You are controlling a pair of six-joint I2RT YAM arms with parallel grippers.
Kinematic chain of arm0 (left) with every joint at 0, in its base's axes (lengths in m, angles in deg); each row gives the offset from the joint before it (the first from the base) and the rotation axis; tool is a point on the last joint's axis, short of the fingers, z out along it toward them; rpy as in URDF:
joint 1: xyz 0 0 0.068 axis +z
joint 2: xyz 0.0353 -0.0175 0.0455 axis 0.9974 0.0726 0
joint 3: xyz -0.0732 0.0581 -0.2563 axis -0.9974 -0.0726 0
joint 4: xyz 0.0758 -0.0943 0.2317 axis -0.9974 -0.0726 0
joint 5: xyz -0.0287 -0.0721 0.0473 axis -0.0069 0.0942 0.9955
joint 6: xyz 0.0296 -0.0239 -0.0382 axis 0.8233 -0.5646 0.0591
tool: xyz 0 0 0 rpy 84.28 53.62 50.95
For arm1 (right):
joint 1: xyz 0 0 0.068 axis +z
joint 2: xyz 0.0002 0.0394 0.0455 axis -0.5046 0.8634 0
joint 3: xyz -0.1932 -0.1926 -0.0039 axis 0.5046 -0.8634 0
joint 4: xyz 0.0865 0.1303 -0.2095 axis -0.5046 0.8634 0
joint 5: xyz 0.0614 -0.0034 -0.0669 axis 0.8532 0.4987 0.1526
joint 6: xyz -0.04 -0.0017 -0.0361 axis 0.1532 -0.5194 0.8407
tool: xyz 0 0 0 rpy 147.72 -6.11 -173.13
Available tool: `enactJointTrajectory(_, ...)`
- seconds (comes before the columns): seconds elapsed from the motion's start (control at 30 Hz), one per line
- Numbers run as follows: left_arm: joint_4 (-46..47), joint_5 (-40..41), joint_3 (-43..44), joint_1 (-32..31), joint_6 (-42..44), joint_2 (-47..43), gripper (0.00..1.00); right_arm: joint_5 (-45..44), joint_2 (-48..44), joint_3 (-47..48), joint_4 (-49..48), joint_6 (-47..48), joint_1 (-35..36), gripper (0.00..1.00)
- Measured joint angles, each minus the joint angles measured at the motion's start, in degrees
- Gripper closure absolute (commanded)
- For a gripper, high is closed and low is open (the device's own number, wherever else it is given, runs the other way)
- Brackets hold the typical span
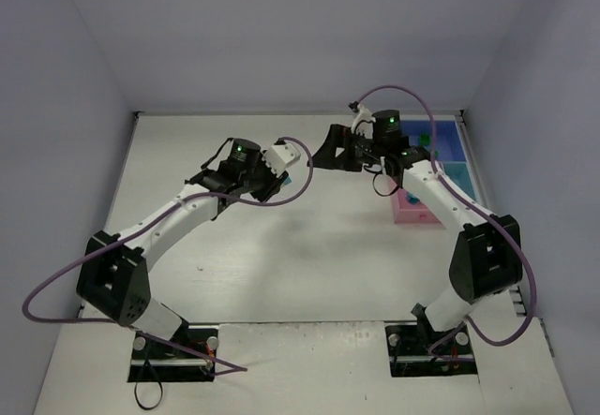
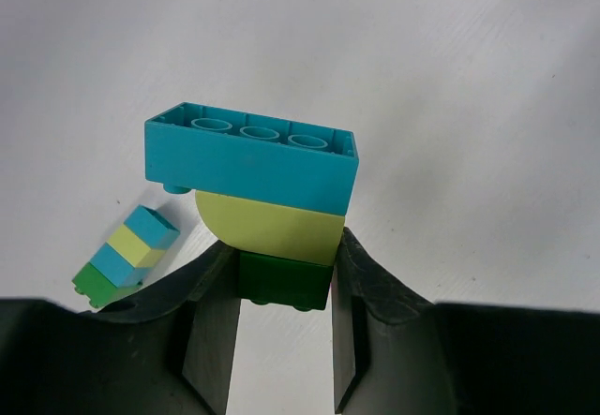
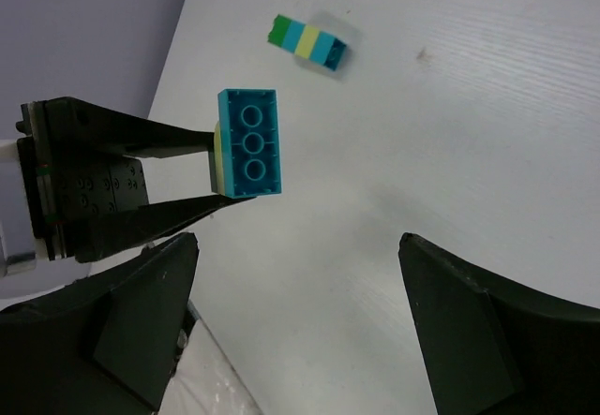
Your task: Sort the legos into containers by color
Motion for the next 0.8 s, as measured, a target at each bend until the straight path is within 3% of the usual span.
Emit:
enactJointTrajectory(0.53,7.50,-1.38,-7.96,-3.10,2.56,-8.28,0.85,3.61,3.91,4.44,0.31,-4.96,8.33,0.16)
enactJointTrajectory(0.8,9.68,-2.56,-8.98,-3.34,2.54,-10.97,0.85,3.41,6.34,4.44,0.46,-4.94,9.42,0.31)
